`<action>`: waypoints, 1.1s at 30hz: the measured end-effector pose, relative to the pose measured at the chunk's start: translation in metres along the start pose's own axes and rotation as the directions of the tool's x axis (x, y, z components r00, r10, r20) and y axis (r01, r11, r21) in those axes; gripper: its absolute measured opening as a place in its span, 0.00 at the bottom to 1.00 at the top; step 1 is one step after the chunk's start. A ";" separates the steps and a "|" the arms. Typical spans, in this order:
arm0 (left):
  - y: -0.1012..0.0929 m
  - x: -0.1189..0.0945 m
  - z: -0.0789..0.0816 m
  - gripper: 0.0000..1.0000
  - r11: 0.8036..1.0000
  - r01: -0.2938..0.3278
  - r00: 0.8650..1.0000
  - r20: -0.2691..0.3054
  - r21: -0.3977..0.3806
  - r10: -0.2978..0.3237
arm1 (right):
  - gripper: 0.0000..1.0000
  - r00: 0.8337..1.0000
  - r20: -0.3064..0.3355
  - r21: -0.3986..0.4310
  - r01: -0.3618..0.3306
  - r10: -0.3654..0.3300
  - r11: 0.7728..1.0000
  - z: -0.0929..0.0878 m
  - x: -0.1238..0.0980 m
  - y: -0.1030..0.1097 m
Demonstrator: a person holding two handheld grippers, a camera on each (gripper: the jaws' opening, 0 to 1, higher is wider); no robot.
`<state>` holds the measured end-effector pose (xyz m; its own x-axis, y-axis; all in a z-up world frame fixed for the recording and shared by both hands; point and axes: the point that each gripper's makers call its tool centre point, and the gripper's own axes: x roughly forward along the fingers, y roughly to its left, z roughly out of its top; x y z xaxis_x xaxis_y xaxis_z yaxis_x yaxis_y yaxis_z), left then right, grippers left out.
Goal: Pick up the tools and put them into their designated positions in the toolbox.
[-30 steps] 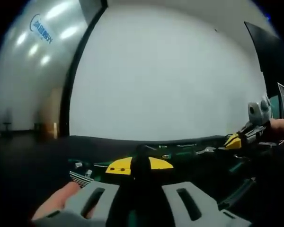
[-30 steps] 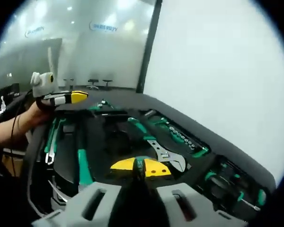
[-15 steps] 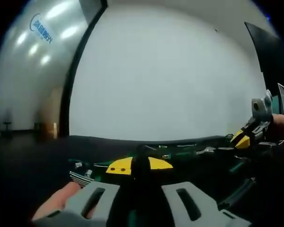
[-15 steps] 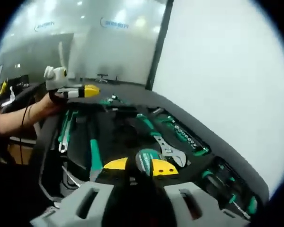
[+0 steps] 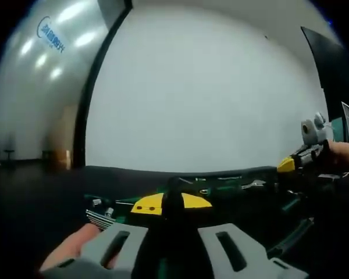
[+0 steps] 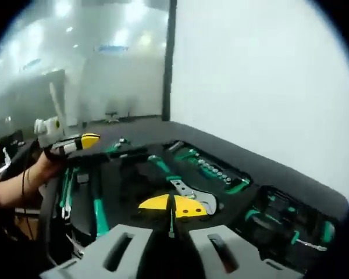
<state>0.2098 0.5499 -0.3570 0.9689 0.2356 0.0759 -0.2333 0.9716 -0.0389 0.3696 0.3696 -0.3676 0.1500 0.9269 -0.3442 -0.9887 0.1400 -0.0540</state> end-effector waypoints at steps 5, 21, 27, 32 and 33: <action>-0.003 -0.002 -0.001 0.11 1.000 -0.001 1.000 -0.005 0.002 0.001 | 0.00 0.999 -0.023 -0.044 0.021 -0.022 0.999 -0.014 0.014 0.006; 0.004 0.007 -0.007 0.11 1.000 0.000 1.000 -0.023 0.013 0.001 | 0.00 0.997 -0.054 -0.016 0.046 -0.047 0.999 -0.027 0.016 0.023; 0.004 0.005 -0.005 0.11 1.000 -0.007 1.000 -0.015 0.008 0.007 | 0.00 0.993 0.005 -0.041 0.114 -0.114 0.993 -0.026 0.018 0.014; 0.006 0.007 -0.006 0.10 1.000 -0.005 1.000 -0.024 0.000 0.005 | 0.00 0.972 0.063 -0.001 0.228 -0.227 0.974 -0.006 -0.006 -0.025; 0.007 0.008 -0.007 0.10 1.000 -0.005 1.000 -0.026 0.000 0.005 | 0.00 0.955 0.131 0.133 0.250 -0.267 0.959 0.008 -0.011 -0.039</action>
<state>0.2161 0.5584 -0.3634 0.9695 0.2399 0.0498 -0.2382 0.9704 -0.0391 0.4063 0.3566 -0.3546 0.4072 0.8931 -0.1914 -0.9109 0.4125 -0.0128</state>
